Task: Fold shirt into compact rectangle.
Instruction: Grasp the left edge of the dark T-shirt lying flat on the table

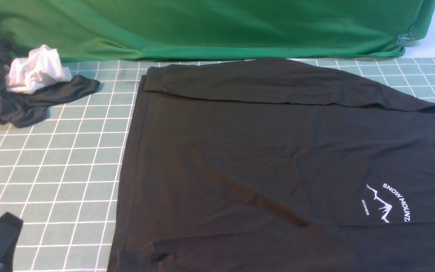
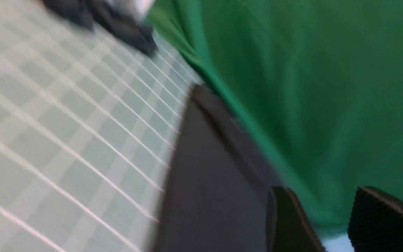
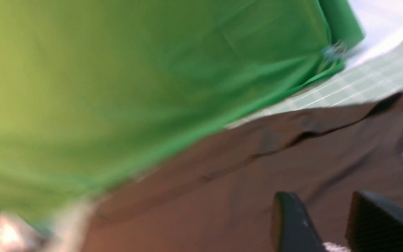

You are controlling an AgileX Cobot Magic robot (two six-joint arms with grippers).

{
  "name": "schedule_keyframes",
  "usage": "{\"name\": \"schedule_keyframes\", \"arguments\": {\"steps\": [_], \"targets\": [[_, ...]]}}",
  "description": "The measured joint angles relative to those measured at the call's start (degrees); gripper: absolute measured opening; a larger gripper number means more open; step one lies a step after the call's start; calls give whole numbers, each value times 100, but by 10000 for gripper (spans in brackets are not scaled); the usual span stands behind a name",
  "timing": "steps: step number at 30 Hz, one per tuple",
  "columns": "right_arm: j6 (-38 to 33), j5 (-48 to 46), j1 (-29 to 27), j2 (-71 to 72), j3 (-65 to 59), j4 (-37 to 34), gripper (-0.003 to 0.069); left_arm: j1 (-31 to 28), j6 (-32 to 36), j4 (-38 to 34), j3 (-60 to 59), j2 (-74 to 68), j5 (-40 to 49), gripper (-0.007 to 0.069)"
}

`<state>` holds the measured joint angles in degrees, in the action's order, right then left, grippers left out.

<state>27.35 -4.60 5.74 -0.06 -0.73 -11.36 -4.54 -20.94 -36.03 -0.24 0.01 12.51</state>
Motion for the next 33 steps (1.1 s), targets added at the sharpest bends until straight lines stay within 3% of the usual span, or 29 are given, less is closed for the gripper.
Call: {"name": "schedule_keyframes", "arguments": {"steps": [3,8,13,14,17,23,25,30,33], "targets": [[566,165,0,0,0,-72,237,0,-483,-1019,0,-1,-6,238],[718,357,0,0,0,-90,237,0,-584,-1198,0,-1,-165,238],[718,1009,0,0,35,-91,128,0,-573,-1559,31,0,-363,238],[611,1024,0,0,240,-91,62,0,-416,-1611,281,0,-245,238],[50,702,0,-174,1126,-96,29,0,44,-1419,1104,-66,1,238],[-1546,-1422,0,-1258,3099,-96,21,0,367,-267,2826,-1213,1462,205],[-2338,-3001,0,-2071,3959,-96,21,0,908,223,3488,-2201,2770,134],[-3035,-4849,0,-3026,4472,-96,21,0,1969,343,3733,-3764,4162,26],[-3352,-5640,0,-3649,4433,-96,21,0,2397,350,3596,-4618,4602,6]]}}
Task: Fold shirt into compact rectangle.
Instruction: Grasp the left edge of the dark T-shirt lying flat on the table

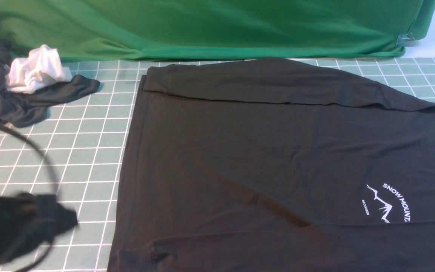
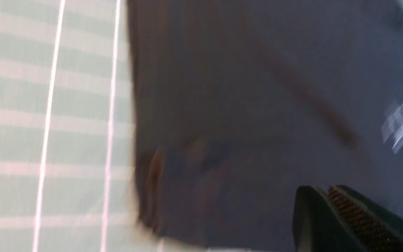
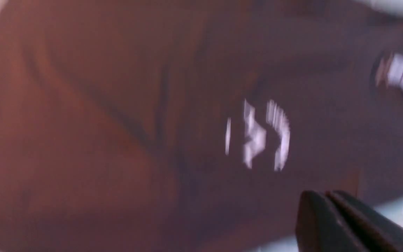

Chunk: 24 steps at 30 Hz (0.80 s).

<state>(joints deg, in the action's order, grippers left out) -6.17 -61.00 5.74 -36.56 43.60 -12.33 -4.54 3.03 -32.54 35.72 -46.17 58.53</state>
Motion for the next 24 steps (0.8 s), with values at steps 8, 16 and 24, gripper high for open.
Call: {"name": "schedule_keyframes", "arguments": {"steps": [8,16,24], "targets": [[-348,-295,6,-988,-257,-5,24,240,404,-36,-478,-1325,-14,3],[-393,-115,594,-1449,-268,-10,46,2098,-875,977,-279,-2621,-1194,41],[-484,18,755,-1467,-268,6,62,2400,-2244,2549,289,-3557,-1559,233]]}}
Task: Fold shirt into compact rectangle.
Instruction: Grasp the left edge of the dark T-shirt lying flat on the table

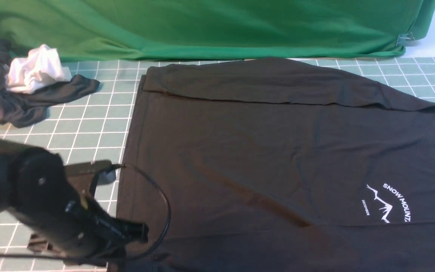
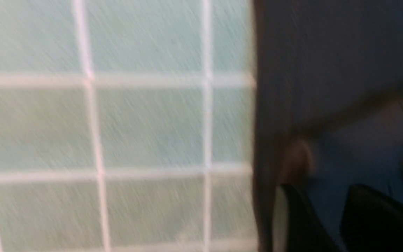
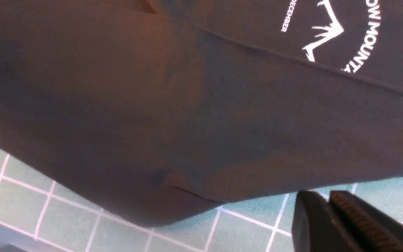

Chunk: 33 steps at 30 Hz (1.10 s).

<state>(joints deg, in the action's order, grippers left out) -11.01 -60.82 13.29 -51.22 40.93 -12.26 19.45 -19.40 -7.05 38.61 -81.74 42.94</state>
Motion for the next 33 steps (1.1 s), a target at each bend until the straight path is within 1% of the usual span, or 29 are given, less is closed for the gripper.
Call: {"name": "schedule_keyframes", "arguments": {"steps": [1,2,3,4,5,7,10,12,13,14,17,18,19,20,21,23,25,29,33], "targets": [[0,0,0,0,0,0,62,0,0,2,6,0,-14,241],[0,21,0,-1,0,0,66,0,-18,2,12,-146,-129,297],[0,32,0,-1,0,3,68,6,13,-27,12,-231,-150,329],[0,41,0,-1,0,3,69,6,19,-44,12,-246,-158,341],[0,61,0,-1,0,3,71,12,92,-120,12,-380,-191,378],[0,80,0,-1,0,3,74,19,270,-318,12,-535,-257,417],[0,85,0,-1,0,3,78,39,493,-463,12,-685,-345,424],[-6,90,0,-6,0,7,80,39,523,-500,19,-689,-376,412],[-6,103,0,-6,0,7,83,39,569,-526,24,-689,-421,384],[-6,103,0,-6,0,7,83,39,579,-535,24,-689,-421,374],[-6,108,0,-6,0,7,90,43,622,-586,100,-714,-427,253],[-6,108,0,-6,0,7,90,49,622,-591,127,-720,-422,191],[-6,108,0,-6,0,10,92,49,622,-599,142,-720,-422,155],[-6,108,0,-6,0,10,92,49,622,-599,149,-720,-415,146],[-6,108,0,-6,0,10,93,49,622,-606,179,-724,-394,90],[-6,115,0,-6,0,10,93,49,622,-611,233,-724,-351,36],[-6,115,0,-6,0,10,93,49,622,-610,296,-724,-283,22],[-6,121,0,-6,0,10,93,49,577,-610,303,-711,-198,24],[-6,125,0,-6,0,10,93,49,378,-536,308,-689,51,66]]}}
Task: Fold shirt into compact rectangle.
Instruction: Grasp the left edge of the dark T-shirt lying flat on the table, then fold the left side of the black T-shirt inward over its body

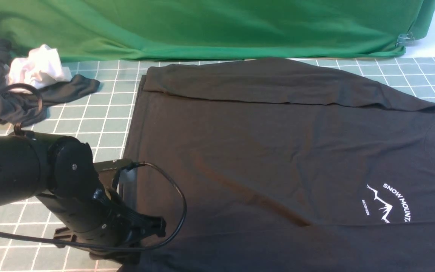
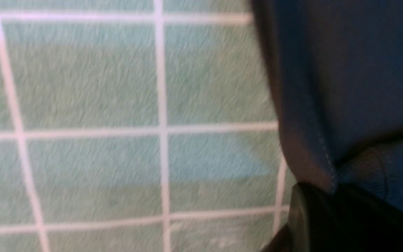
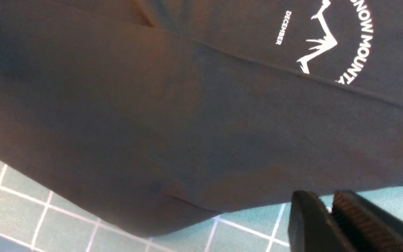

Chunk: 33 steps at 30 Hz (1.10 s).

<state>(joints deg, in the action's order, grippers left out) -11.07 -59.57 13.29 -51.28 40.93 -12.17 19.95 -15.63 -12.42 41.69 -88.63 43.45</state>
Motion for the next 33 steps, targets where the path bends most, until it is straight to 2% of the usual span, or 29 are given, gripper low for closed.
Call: {"name": "schedule_keyframes", "arguments": {"steps": [2,4,6,7,10,12,17,18,24,26,33], "targets": [[0,0,0,0,0,0,97,0,-126,48,0,0,105,118],[0,0,0,0,0,0,99,0,-196,53,0,0,162,216],[0,0,0,0,0,0,101,0,-196,53,0,0,156,279],[0,0,0,0,0,0,102,0,-196,53,0,0,143,286],[0,6,0,0,0,0,108,0,-174,53,0,0,-42,394],[0,20,0,0,0,0,111,0,-156,45,0,0,-107,408],[0,38,0,0,0,0,113,0,-131,42,0,0,-173,337],[0,42,0,0,0,0,113,0,-130,42,0,0,-189,279],[0,42,0,0,0,0,120,0,-50,42,0,0,-142,45],[0,42,0,0,0,0,122,0,-21,42,8,0,-83,19],[0,42,0,0,0,0,125,0,131,171,664,69,460,11]]}}
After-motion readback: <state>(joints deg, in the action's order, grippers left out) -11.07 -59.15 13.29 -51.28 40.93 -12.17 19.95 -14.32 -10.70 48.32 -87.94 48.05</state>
